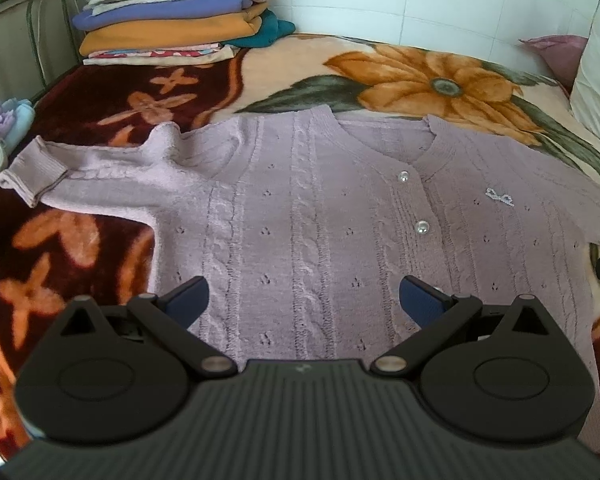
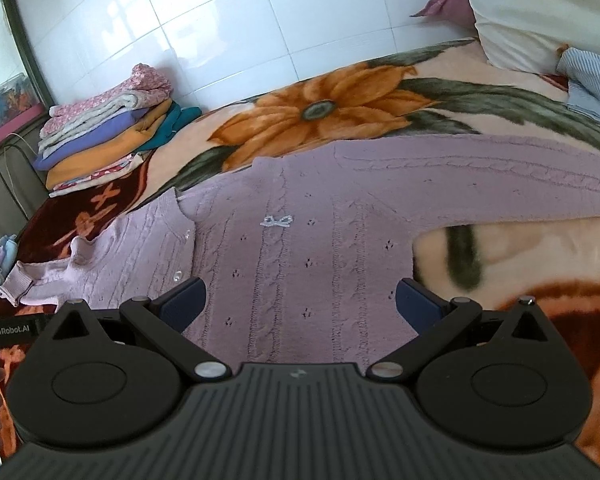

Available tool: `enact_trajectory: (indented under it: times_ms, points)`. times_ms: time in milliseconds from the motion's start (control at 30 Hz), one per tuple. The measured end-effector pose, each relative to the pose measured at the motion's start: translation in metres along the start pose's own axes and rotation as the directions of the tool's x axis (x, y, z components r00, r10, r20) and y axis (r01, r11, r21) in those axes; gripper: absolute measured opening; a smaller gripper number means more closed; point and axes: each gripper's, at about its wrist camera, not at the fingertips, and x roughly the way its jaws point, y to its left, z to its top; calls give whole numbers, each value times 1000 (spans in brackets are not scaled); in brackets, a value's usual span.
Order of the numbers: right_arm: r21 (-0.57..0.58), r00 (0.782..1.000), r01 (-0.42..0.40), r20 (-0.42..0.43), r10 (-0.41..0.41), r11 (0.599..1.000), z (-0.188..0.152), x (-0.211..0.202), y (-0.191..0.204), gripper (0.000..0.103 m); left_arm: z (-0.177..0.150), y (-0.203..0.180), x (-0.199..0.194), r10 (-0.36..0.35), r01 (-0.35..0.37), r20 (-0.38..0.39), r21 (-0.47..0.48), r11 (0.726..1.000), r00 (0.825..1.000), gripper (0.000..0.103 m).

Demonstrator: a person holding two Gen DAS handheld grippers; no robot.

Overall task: Fold small clothes
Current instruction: 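Reach the right gripper to the cardigan sleeve cuff and close on it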

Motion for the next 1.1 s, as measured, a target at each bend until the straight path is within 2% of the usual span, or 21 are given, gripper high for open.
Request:
enact_trajectory:
  times_ms: [167,467,800,1100]
  points:
    - [23,999,51,17,-51,998,2,-2,-15,103,1,-7,1,0,0,-2,8,1000,1000,103]
    - [52,991,121,47,-123,991,12,-10,-71,103,2,-22,4,-9,9,-13,22,1000,1000,103]
    - [143,982,174,47,-183,974,23,-9,-136,103,5,-43,8,-13,14,-25,50,999,1000,103]
    - [272,977,188,43,-207,944,37,14,-193,103,5,-52,20,-23,24,-39,39,999,999,103]
